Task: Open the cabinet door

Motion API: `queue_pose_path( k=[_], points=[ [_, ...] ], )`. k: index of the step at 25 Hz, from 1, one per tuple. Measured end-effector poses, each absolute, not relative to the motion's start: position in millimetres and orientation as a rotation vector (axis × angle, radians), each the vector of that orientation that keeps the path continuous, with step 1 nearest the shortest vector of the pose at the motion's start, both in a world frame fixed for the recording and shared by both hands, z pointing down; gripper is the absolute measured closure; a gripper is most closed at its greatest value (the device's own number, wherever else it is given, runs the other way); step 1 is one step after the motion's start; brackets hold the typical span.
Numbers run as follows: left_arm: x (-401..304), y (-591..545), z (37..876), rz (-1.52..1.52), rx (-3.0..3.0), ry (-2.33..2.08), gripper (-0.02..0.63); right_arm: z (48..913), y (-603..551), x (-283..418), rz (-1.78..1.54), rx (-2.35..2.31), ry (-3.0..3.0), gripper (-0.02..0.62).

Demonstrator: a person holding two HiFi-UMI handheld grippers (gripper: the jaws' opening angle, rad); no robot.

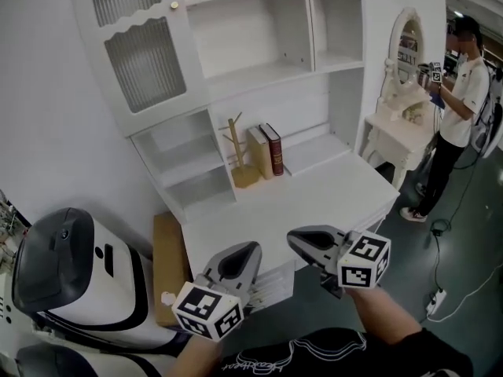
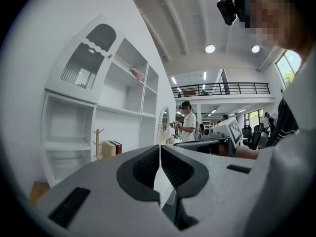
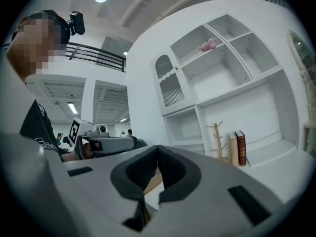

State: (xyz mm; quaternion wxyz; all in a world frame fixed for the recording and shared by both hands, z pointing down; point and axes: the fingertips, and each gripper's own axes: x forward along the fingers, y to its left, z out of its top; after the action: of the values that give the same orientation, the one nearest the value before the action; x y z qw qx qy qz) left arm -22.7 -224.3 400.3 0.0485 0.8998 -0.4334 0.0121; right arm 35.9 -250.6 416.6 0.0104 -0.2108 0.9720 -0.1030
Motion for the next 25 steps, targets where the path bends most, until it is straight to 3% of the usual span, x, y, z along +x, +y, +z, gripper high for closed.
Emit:
queue_pose_path(
  k=[16, 25],
  points=[
    [-73, -362, 290, 0.007, 2.944, -1.565, 0.598, 356, -372, 4, -0.121, -0.667, 3.006, 0.591],
    [-116, -443, 180, -0.006, 3.087, -1.747, 0.531, 317, -440, -16, -0.071, -0.688, 2.973, 0.591]
  ],
)
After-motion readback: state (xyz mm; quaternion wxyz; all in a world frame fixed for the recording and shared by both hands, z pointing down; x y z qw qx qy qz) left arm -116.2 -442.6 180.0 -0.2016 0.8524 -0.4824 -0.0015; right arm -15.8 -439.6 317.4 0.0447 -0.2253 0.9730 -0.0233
